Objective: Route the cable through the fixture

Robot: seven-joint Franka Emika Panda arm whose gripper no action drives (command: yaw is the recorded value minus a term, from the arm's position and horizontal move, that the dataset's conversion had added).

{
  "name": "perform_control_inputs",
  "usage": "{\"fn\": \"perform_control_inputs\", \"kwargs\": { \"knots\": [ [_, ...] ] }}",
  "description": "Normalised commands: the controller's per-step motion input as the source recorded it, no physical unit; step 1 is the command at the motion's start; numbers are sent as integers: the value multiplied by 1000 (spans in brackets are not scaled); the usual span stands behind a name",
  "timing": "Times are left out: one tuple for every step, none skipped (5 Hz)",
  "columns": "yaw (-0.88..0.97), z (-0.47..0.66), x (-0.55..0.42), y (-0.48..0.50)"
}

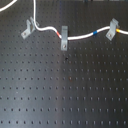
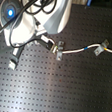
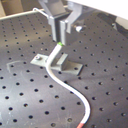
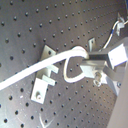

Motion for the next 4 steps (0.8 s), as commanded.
{"fn": "perform_control_inputs", "kwargs": {
  "knots": [
    [0,64,4,-3],
    [169,306,-7,305],
    [277,231,35,336],
    [289,326,78,344]
  ]
}}
